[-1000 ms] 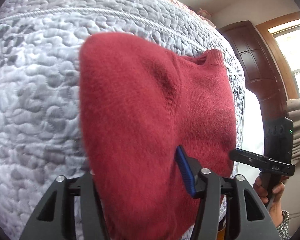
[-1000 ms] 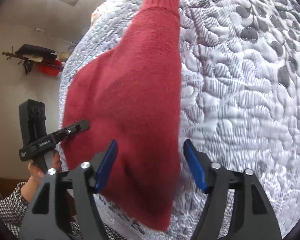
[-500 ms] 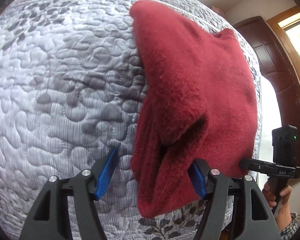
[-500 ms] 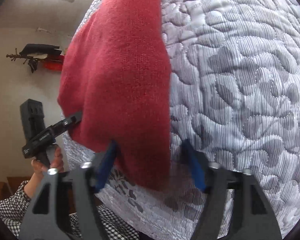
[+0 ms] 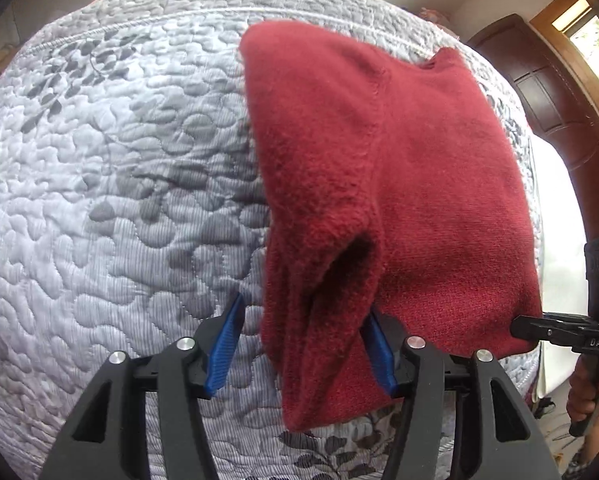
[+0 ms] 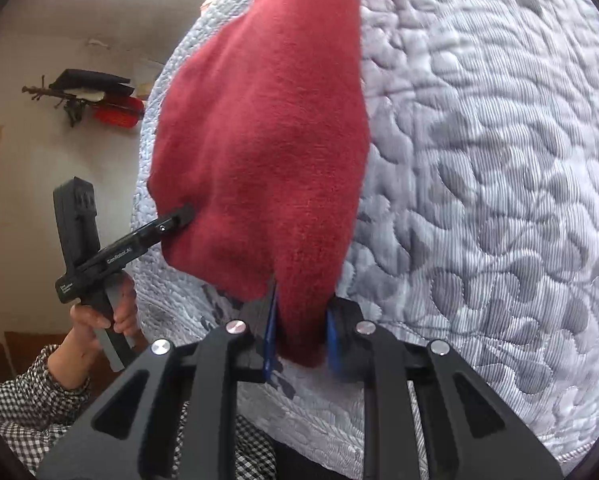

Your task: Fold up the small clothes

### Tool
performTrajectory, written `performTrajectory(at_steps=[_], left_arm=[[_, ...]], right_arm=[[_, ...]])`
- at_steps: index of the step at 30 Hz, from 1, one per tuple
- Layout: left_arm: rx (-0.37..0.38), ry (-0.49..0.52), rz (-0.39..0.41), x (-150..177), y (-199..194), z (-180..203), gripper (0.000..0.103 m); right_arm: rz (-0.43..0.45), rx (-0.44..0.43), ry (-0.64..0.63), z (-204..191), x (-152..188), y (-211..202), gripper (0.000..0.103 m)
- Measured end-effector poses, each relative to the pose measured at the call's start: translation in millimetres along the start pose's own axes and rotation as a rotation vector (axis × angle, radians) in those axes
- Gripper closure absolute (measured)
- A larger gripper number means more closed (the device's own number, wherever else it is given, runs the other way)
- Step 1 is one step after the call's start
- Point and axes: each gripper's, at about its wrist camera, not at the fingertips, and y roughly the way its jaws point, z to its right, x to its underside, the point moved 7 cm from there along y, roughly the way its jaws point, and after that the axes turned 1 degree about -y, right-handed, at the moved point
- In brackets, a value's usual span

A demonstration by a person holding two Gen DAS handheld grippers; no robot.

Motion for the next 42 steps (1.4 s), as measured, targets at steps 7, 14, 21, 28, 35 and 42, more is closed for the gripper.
performTrajectory(at_steps=[7,14,21,28,35,42], left_arm=[[-0.053,0.038,0.017,0,20,-4,0.031],[-0.114,-0.001,0.028,-4,-4,-2,0.025],[-0.166,-0.081,0.034,12,-39,-4,0.012],[-0.174,-0.076,0.035,34,-72,2,0.004],[-0.228,-0.031,0.066,45,-104,12,0.004],[-0.273,-0.031,0.104,46,-141,20,0.004]], right_arm=[[-0.017,0.069,0.026,15,-3,19,0.078],[0.043,0.223,-0.048,-10,-2,-5,0.048],[0.136,0.422,-0.118,-34,15,-33,0.015],[0.169,0.482,-0.12,-50,29,-48,0.011],[0.203,0.446,-0.11,-73,39,-64,0.011],[0.251,0.434,-0.127,-102,38,-88,0.01]])
